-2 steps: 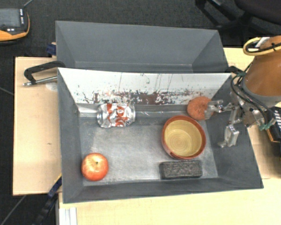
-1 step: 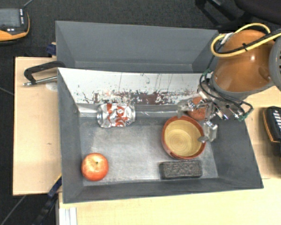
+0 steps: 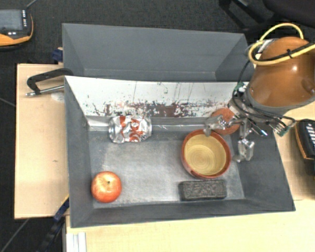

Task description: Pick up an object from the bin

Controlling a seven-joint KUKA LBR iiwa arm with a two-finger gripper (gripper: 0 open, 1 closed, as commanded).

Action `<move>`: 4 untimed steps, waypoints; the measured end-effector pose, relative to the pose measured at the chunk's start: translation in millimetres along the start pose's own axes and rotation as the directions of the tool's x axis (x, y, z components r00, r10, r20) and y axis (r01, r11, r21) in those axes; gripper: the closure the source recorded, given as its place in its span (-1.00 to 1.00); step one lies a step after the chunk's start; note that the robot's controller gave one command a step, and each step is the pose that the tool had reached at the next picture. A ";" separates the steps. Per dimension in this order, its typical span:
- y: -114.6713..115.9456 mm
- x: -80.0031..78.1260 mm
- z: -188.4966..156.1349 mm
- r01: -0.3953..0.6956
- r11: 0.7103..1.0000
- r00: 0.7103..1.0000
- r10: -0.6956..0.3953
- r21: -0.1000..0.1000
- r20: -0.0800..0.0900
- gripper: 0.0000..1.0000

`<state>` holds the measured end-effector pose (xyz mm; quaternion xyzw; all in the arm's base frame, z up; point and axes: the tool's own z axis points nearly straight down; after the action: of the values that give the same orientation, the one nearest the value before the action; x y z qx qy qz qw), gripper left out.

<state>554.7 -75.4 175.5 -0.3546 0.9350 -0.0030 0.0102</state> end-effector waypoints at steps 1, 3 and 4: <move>-25.9 -12.2 90.1 0.338 0.941 0.941 -0.338 0.004 0.002 -1.00; -39.0 56.7 100.0 0.132 0.991 0.991 -0.133 0.016 0.015 -1.00; -37.3 56.8 101.9 0.134 0.991 0.991 -0.134 0.012 0.013 1.00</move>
Offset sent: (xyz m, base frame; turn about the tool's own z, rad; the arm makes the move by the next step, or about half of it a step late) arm 0.0263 -0.0115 -0.0915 -0.3479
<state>539.1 -140.8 73.2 -0.4165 0.9089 -0.0062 0.0186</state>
